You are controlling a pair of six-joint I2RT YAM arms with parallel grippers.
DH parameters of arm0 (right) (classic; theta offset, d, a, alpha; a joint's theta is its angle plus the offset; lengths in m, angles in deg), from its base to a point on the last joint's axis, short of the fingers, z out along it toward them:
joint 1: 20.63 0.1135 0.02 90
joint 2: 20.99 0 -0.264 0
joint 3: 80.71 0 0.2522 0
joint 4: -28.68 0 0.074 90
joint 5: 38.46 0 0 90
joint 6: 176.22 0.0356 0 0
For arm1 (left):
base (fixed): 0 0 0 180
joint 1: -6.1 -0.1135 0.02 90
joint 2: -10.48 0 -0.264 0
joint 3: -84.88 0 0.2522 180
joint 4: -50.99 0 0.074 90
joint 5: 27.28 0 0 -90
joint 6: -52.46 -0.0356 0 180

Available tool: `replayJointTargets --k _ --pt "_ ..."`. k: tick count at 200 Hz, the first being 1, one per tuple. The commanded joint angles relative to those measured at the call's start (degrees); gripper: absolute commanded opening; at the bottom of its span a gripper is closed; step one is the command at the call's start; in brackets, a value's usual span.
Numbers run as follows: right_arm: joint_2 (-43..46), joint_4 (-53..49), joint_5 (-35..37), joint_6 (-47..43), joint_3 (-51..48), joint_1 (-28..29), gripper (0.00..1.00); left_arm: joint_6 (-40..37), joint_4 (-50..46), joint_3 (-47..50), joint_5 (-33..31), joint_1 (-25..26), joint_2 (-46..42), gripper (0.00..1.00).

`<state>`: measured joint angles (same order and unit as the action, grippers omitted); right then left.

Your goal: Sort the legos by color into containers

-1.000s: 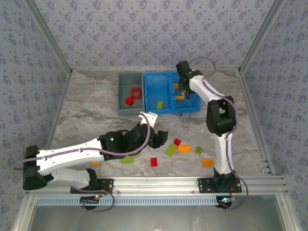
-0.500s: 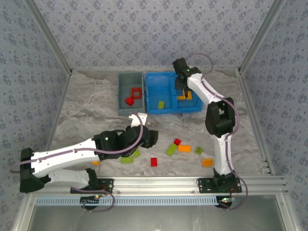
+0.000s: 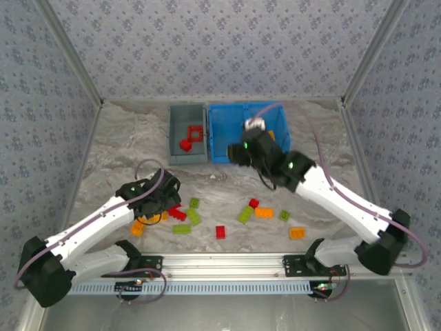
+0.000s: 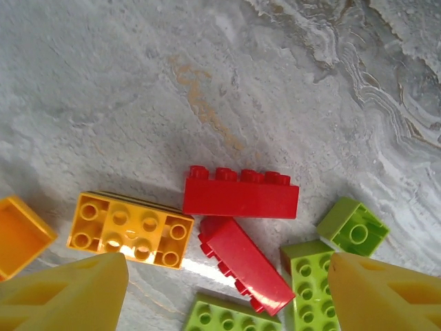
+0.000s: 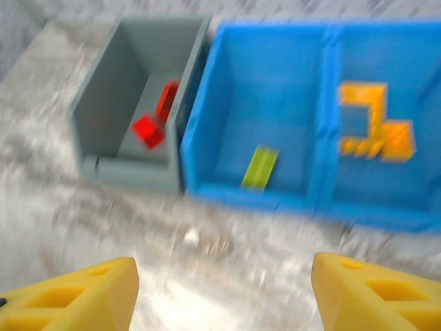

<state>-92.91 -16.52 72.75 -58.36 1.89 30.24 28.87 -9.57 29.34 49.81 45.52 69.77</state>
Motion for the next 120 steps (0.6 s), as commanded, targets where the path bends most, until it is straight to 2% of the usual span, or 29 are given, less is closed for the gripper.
replayJointTargets --k 1,23,41,73,82,120 --pt "2.84 2.77 0.55 5.08 -9.02 5.69 0.7 3.28 5.18 -0.17 6.96 -2.85 3.28 0.78" --pt "5.13 0.62 2.77 9.86 -13.01 11.41 0.71 1.06 4.89 -2.66 6.74 -3.8 8.47 0.8" --pt "6.15 -0.12 3.75 11.81 -14.45 13.55 0.72 -1.82 4.59 -3.58 6.78 -3.81 11.77 0.84" --pt "6.88 -0.38 4.11 12.24 -14.79 13.86 0.74 -7.32 2.76 -4.05 5.57 -3.82 14.44 0.9" --pt "6.81 -0.08 4.03 11.96 -14.7 13.74 0.74 -8.58 3.61 -3.35 5.83 -3.76 14.52 0.96" --pt "5.94 0.53 3.16 12.15 -14.43 13.3 0.74 -13.27 5.15 -2.78 5.49 -3.8 17.57 0.94"
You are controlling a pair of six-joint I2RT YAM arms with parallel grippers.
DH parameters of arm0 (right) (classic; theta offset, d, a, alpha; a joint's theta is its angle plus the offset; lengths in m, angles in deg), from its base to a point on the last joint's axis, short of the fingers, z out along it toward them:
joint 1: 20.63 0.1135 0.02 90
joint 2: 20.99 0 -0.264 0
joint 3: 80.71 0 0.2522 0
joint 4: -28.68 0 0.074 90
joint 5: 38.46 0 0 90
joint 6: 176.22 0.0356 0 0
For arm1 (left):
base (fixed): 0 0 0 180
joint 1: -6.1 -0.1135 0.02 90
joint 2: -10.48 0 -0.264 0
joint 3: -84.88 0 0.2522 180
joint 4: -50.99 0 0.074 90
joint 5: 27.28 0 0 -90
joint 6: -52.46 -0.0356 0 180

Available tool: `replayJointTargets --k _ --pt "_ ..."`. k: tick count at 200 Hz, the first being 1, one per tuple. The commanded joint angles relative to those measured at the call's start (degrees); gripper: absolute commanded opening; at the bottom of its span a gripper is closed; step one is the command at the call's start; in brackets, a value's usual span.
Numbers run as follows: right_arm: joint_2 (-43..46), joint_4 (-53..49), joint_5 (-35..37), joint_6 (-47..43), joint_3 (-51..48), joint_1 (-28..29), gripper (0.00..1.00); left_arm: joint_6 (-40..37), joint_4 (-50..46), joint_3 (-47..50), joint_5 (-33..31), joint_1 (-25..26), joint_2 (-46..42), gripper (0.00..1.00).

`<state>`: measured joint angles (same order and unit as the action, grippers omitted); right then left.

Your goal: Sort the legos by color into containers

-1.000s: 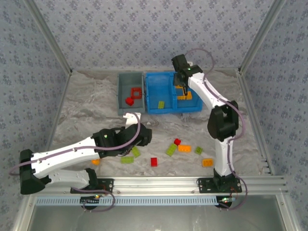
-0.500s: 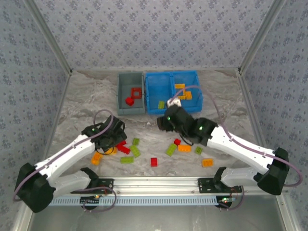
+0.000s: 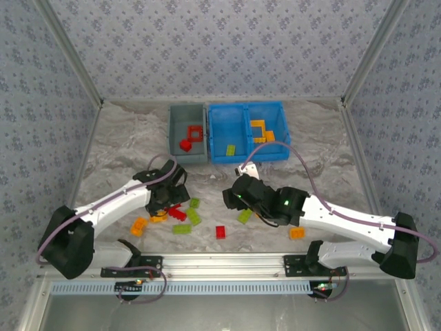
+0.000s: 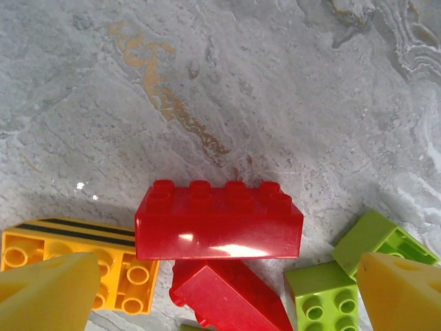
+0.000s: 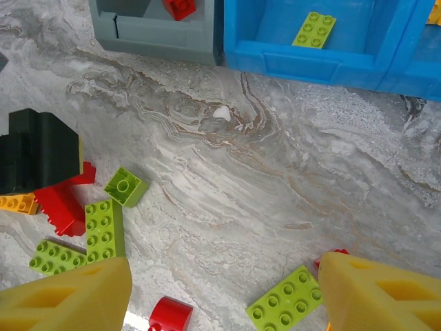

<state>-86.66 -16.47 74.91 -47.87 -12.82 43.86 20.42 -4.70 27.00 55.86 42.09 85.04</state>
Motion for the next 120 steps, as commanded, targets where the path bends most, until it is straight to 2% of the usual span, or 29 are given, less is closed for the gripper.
replayJointTargets --k 1,51,90,120 --pt "-0.33 0.56 0.98 1.7 0.28 -0.32 0.74 -4.93 0.36 -0.44 -0.55 -0.38 2.36 0.94" --pt "-0.25 2.55 -1.15 2.3 -0.42 0.53 0.74 -7.01 1.88 -0.92 -1.61 -0.35 6.53 0.84" --pt "0.41 16.41 -16.89 -4.8 -3.58 1.35 0.76 -8.1 3.57 -0.88 -2.4 -0.31 8.66 0.76" --pt "-0.15 19.75 -19.2 -5.74 -4.29 2.72 0.76 -8.14 5.53 -0.16 -2.89 -0.33 8.52 0.67"
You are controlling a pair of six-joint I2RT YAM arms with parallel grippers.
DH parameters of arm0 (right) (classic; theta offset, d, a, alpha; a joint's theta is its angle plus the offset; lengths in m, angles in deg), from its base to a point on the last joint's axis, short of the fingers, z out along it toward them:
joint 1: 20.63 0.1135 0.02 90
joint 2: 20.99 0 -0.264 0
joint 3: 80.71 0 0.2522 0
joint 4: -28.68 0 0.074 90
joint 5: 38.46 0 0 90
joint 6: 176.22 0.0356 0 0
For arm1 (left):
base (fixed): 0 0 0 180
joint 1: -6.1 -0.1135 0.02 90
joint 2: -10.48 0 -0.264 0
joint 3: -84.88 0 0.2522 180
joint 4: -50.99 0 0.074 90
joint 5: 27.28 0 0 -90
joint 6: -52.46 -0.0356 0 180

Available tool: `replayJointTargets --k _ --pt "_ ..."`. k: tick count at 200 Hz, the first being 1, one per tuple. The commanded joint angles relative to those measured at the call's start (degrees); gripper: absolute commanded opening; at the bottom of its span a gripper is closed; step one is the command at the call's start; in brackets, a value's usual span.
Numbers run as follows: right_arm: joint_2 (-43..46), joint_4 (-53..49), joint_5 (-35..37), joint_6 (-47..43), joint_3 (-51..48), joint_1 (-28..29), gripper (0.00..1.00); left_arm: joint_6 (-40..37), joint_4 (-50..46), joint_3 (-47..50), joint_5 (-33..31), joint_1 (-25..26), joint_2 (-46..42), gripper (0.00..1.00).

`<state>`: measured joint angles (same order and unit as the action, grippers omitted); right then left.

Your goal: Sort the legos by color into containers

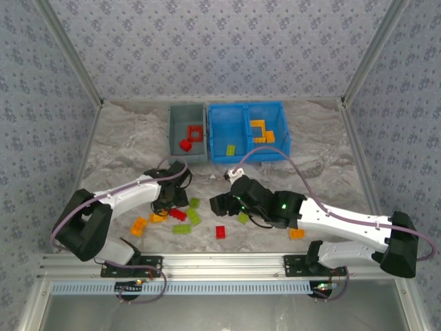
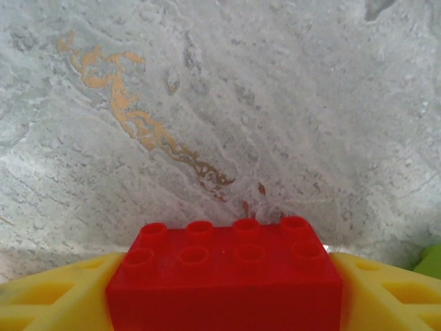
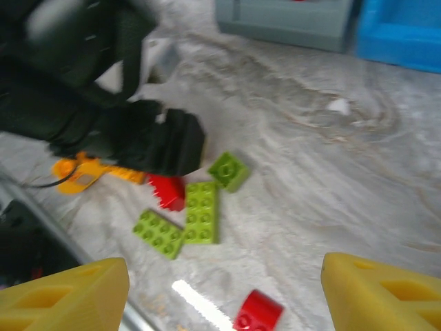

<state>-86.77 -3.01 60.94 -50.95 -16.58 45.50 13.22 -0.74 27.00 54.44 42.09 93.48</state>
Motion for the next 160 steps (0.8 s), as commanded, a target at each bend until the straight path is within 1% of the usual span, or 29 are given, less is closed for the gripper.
replayJointTargets --k 1,18,37,65,81,113,125,160 --pt "-0.05 6.27 -5.17 -2.66 -0.53 1.09 0.76 -0.98 1.58 -0.13 -1.52 -0.32 0.07 0.67" --pt "0.02 6.42 -4.6 -2.4 -0.54 1.14 0.76 -1.08 1.5 -0.15 -2.11 -0.14 -0.55 0.61" --pt "0.44 5.78 -3.12 -2.5 -0.19 1.28 0.76 -1.25 -0.26 -1.34 -4.02 0.79 -2.34 0.59" --pt "2.93 3.47 5.19 -3.08 0.96 1.37 0.76 -3.53 -5.52 -8.25 -6.88 1.76 -5.12 0.58" --pt "3.22 2.89 9.98 -4.19 2.45 1.31 0.76 -6.57 -6.56 -14.31 -7.93 1.56 -4.54 0.58" --pt "-0.23 1.65 16.92 -6.39 6.62 1.16 0.76 -11.65 -7.44 -26.95 -7.55 -1.42 3.31 0.59" --pt "-1.62 1.26 17.85 -6.89 8.46 1.14 0.75 -13.28 -6.89 -30.94 -7.28 -2.98 6.79 0.59" --pt "-2.86 2.17 18.61 -6.67 9.74 1.23 0.75 -17.19 -5.28 -41.84 -3.35 -7.79 17.95 0.59"
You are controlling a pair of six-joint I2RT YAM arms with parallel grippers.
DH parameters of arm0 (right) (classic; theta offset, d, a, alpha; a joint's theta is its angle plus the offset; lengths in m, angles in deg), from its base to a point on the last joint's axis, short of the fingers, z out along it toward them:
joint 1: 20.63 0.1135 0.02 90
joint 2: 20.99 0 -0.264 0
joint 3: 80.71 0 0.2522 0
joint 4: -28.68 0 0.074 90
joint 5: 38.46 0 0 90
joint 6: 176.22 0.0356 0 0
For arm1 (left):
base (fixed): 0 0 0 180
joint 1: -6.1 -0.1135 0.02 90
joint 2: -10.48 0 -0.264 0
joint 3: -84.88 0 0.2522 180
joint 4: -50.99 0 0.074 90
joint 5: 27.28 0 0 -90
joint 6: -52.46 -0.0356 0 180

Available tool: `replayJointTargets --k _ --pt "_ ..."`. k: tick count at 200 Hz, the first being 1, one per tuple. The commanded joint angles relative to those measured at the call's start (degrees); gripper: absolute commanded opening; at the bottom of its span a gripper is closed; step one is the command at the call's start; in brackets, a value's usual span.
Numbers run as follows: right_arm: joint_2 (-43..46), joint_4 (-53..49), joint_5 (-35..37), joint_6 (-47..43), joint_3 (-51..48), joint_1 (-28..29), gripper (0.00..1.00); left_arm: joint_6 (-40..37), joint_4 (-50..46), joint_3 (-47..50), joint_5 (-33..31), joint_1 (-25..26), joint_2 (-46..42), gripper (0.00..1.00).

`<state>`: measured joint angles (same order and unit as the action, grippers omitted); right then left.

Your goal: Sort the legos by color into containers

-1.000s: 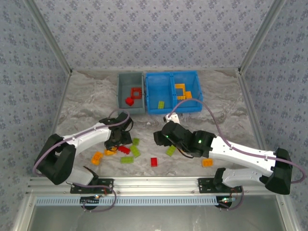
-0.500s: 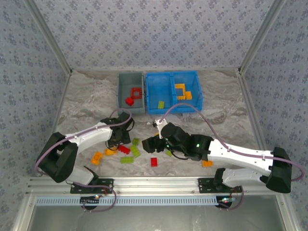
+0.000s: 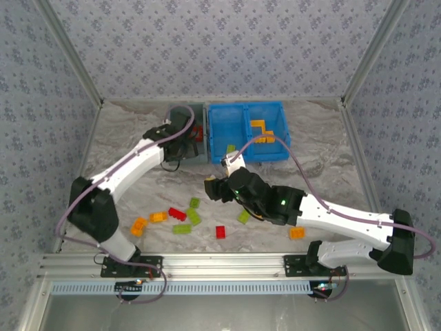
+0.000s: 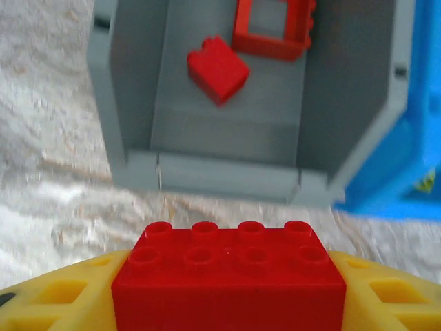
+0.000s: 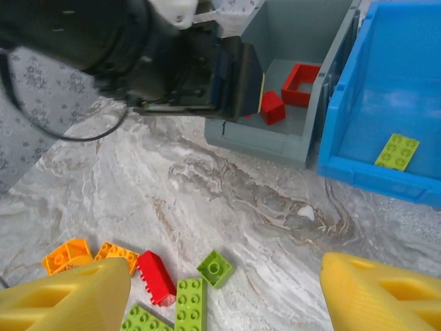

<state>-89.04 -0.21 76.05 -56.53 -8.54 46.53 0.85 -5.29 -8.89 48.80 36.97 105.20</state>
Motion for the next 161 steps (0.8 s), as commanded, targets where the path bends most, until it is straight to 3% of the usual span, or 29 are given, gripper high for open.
replayJointTargets --k 1,32,79,117,161 --pt "-0.59 -0.61 3.52 -1.07 1.7 0.23 0.75 -4.91 -0.82 -6.26 2.34 -2.75 6.52 0.59" --pt "-0.68 -1.57 3.76 -0.35 1.53 0.1 0.75 -5.52 -1.95 -13.66 5.27 -4.77 15.03 0.6" --pt "-0.59 -2.25 4.03 0.61 1.09 -0.07 0.76 -4.26 -2.94 -17.43 7.65 -5.89 20.98 0.65" --pt "-0.34 -5.02 5.76 2.72 1.01 -0.69 0.77 -3.15 -3.01 -15.46 7.79 -5.91 19.58 0.81" --pt "2.21 -12.36 10.99 8.94 0.83 -0.79 0.75 -2.56 -2.84 -13.96 7.38 -5.67 13.39 0.82"
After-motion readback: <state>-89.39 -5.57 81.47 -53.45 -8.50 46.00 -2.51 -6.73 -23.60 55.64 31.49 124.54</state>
